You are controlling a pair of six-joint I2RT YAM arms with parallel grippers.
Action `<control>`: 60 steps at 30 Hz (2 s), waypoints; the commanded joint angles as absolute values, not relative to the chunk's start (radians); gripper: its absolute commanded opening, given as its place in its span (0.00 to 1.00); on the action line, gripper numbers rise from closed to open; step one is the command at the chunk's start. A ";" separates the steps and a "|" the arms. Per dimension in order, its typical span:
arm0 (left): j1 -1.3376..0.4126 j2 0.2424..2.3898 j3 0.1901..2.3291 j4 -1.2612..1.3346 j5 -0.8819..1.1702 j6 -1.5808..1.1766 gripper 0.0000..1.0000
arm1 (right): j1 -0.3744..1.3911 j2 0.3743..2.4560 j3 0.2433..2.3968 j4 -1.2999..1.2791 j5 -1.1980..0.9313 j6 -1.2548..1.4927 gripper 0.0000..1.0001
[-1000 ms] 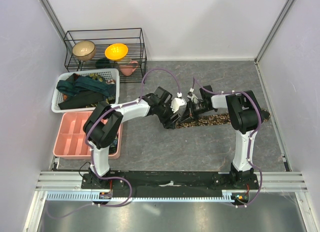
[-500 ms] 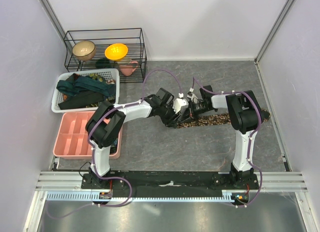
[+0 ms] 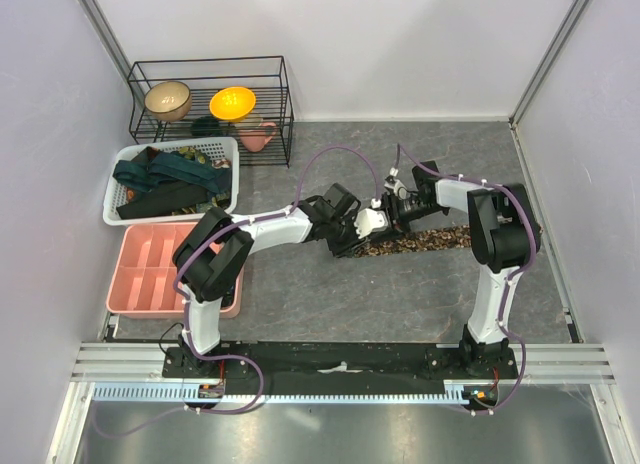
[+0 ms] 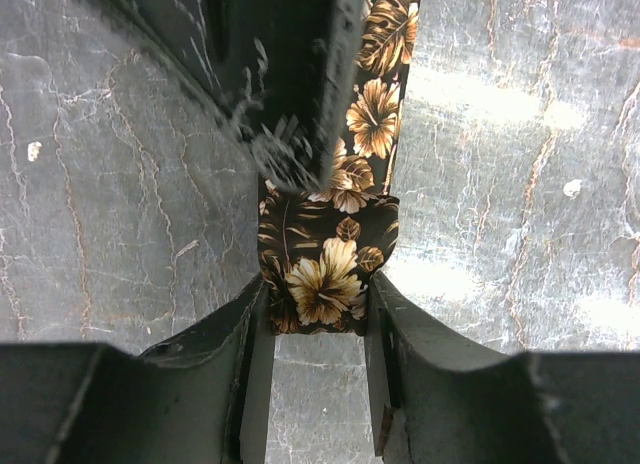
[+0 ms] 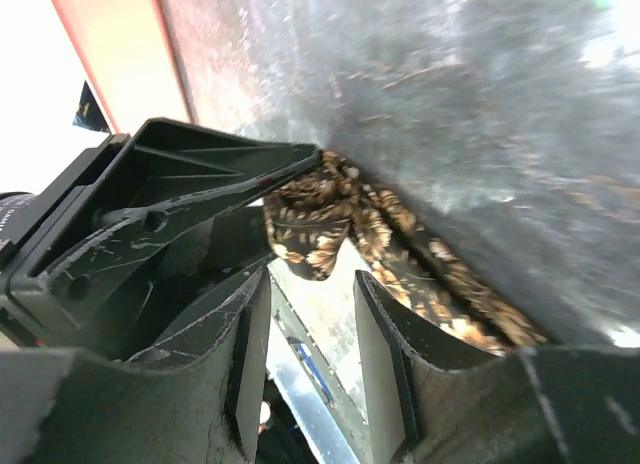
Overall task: Roll the ties
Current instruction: Roll the tie at the center of the board.
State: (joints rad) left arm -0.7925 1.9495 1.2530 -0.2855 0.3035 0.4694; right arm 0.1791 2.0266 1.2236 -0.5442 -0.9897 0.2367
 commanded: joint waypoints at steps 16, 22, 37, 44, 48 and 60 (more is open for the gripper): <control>-0.807 1.979 1.285 -0.429 0.262 0.549 0.36 | 0.249 2.094 1.229 -0.454 -0.907 0.279 0.06; -0.793 1.947 1.263 -0.391 0.328 0.523 0.59 | 0.224 2.103 1.220 -0.499 -0.821 0.212 0.00; -0.739 1.954 1.221 -0.094 0.494 0.353 0.72 | 0.212 2.135 1.212 -0.511 -0.765 0.173 0.00; -0.741 1.979 1.197 -0.046 0.526 0.402 0.63 | 0.210 2.135 1.212 -0.514 -0.764 0.150 0.00; -0.749 1.956 1.186 -0.058 0.558 0.481 0.45 | 0.210 2.151 1.223 -0.515 -0.756 0.140 0.00; -0.811 2.005 1.301 -0.051 0.512 0.428 0.46 | 0.229 2.155 1.207 -0.491 -0.767 0.156 0.00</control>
State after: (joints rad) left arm -0.7593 1.9766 1.2213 -0.1085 0.4885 0.4397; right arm 0.2123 2.1109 1.2339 -0.5217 -0.9184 0.2092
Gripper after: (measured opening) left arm 0.455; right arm 0.004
